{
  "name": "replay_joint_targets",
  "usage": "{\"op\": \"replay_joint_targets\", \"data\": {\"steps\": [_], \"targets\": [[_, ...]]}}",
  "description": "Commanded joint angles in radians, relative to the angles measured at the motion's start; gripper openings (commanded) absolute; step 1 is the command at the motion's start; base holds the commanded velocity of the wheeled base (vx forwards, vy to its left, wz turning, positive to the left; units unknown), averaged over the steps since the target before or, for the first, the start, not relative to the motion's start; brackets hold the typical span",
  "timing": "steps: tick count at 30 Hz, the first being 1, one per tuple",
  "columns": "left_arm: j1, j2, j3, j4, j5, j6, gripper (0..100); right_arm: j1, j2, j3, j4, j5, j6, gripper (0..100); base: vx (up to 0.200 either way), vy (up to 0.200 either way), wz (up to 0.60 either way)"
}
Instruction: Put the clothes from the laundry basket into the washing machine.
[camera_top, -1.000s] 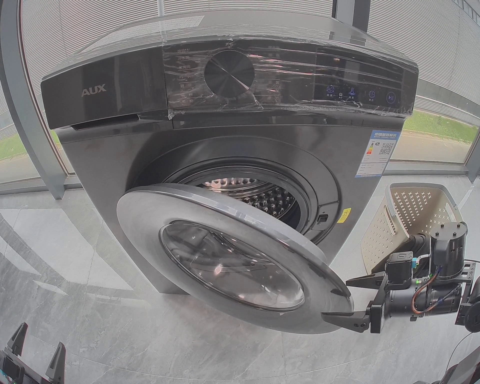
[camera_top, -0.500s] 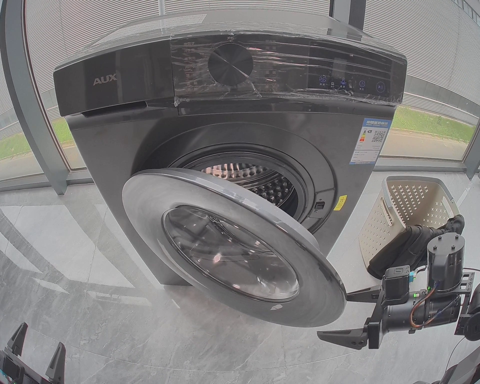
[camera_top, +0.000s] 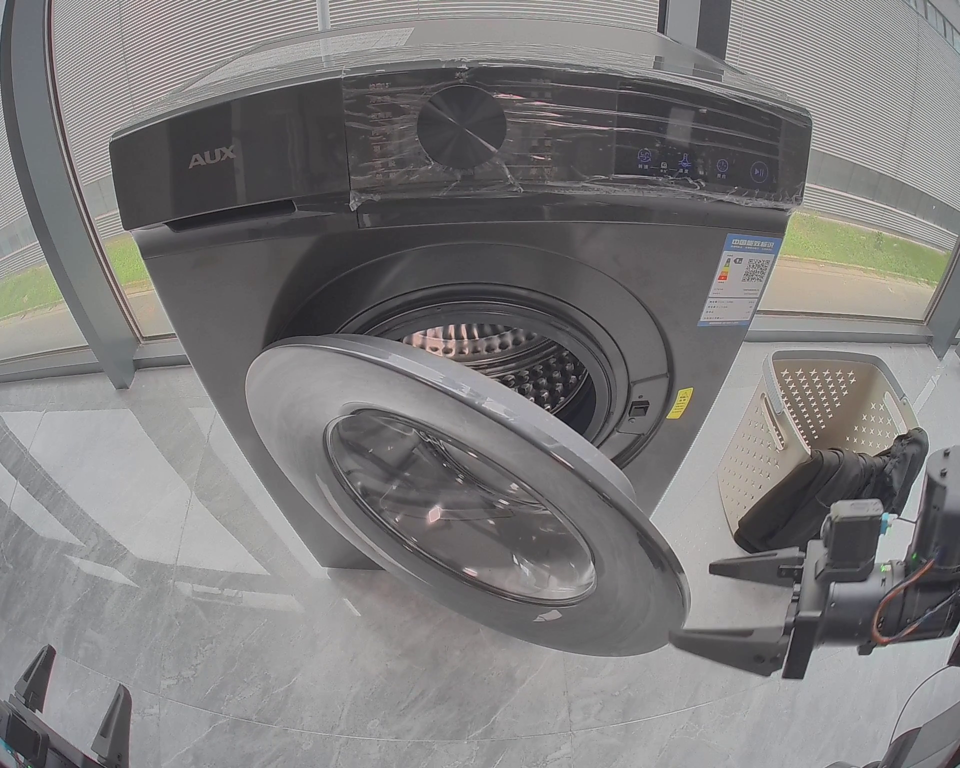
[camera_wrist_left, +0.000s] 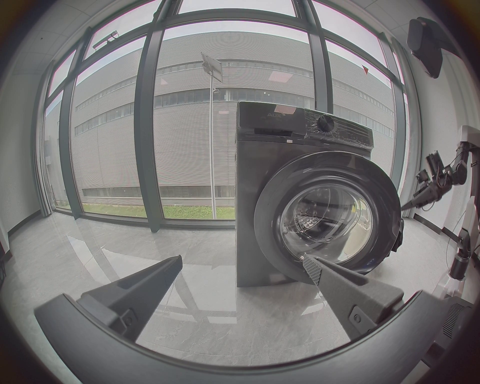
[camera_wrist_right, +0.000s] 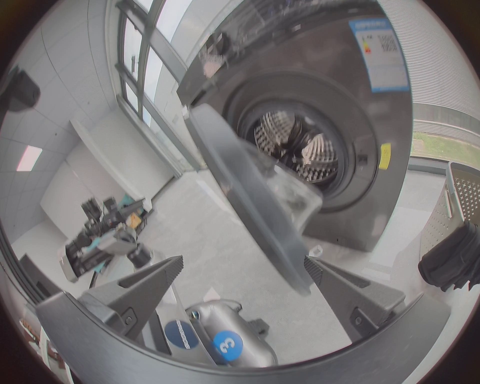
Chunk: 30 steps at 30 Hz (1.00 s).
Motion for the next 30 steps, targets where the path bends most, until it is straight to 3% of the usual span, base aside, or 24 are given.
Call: {"op": "replay_joint_targets", "data": {"steps": [1, 6, 10, 17, 18, 24, 30], "targets": [[0.0, -0.018, 0.018, 0.0, 0.0, 0.0, 100, -0.101, -0.102, -0.082, 0.005, 0.004, 0.044, 100, 0.0, 0.0, 0.0], [0.0, -0.018, 0.018, 0.0, 0.0, 0.0, 100, -0.235, -0.061, -0.163, 0.011, 0.003, 0.065, 100, 0.0, 0.0, 0.0], [0.0, -0.018, 0.018, 0.0, 0.0, 0.0, 100, -0.265, 0.051, -0.151, -0.001, 0.001, 0.05, 100, 0.0, 0.0, 0.0], [0.0, -0.018, 0.018, 0.0, 0.0, 0.0, 100, -0.232, 0.117, -0.108, -0.001, 0.009, -0.01, 100, 0.0, 0.0, 0.0], [0.0, -0.018, 0.018, 0.0, 0.0, 0.0, 100, -0.195, 0.119, -0.092, -0.001, 0.007, -0.018, 100, 0.0, 0.0, 0.0], [0.0, -0.018, 0.018, 0.0, 0.0, 0.0, 100, -0.161, 0.128, -0.068, 0.0, 0.007, -0.025, 100, -0.1, 0.0, 0.0], [0.0, -0.018, 0.018, -0.001, 0.0, 0.0, 100, -0.08, 0.128, -0.025, -0.001, 0.004, -0.019, 100, -0.1, 0.0, 0.0]]}}
